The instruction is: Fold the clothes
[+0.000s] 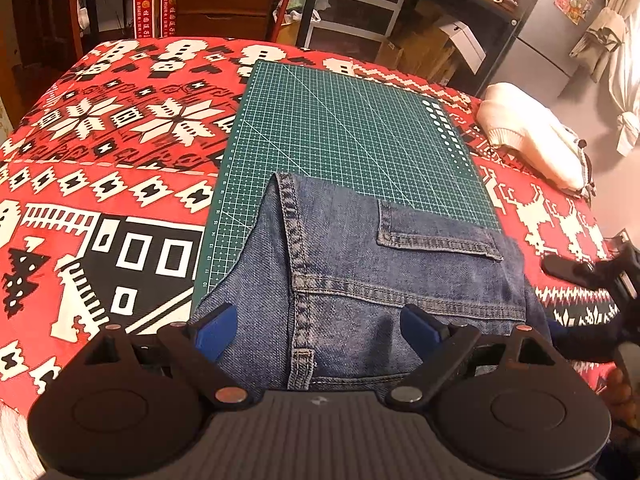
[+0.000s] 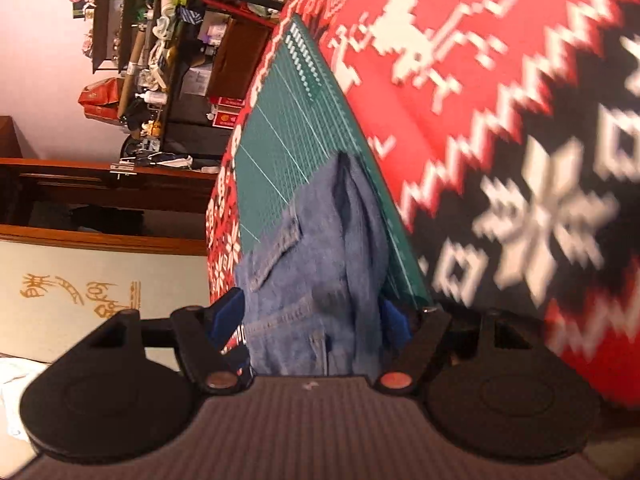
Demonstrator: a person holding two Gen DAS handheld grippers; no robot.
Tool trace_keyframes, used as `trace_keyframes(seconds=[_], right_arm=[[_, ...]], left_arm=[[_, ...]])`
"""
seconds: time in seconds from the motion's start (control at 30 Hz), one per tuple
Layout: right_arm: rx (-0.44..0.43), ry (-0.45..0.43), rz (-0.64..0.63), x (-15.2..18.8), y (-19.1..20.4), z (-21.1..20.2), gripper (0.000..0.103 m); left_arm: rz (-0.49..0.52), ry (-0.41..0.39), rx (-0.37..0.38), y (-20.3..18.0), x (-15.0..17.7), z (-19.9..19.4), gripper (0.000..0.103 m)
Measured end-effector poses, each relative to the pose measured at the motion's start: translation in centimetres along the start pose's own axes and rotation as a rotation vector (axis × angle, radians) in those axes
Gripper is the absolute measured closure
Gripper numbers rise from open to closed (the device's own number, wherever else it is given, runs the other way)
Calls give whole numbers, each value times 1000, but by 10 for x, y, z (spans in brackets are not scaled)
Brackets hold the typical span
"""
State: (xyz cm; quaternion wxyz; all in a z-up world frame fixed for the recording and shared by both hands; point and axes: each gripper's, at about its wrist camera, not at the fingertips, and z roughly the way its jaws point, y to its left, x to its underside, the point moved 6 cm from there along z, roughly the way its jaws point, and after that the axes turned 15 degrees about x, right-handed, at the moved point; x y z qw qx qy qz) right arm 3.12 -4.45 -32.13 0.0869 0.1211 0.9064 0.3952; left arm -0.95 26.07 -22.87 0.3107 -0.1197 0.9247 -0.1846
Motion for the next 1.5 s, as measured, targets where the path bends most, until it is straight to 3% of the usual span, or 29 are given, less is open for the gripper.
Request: trace_keyframes(seconds=[0.2,0.33,0.4,0.47,0.57,0.7,0.8,0.9,0.97,1.1,1.17,1.23,1.5], right_arm=[[-41,39,-12,-5,-2,8,27],[-46,71,-19,-3,-6,10,40],[-19,54,-30,-1,-7,10,51],[12,30,-48,-3,-5,10,68],[59,-5,-75,-8,-1,11,76],[109,-25,-181,-9,11,15,75],[103,-14,-188,-8,14,16,73],[118,-17,-210,-8,16,15,81],[130,-25,-241,-6,17,9,81],[125,-10,-213,-7,16,9,81],[123,-6,-211,-7,16,10,81],[127,-5,-223,-7,16,9,81],[144,-2,-268,-5,22,5,81]], left_arm=[[-7,-14,5,3,-3,-6,14],[-52,-12,14,13,-3,-8,17],[-64,-11,17,15,-3,-9,20],[-69,-10,26,19,-4,-11,23],[-63,-17,41,24,-9,-19,30],[12,-7,54,31,-17,-30,33],[109,35,32,38,-21,-36,34],[196,102,14,48,-21,-35,43],[185,158,60,57,-20,-30,50],[124,218,145,69,-16,-19,52],[107,237,151,71,-15,-13,57],[81,256,165,73,-15,-7,70],[43,257,251,54,-17,-11,70]])
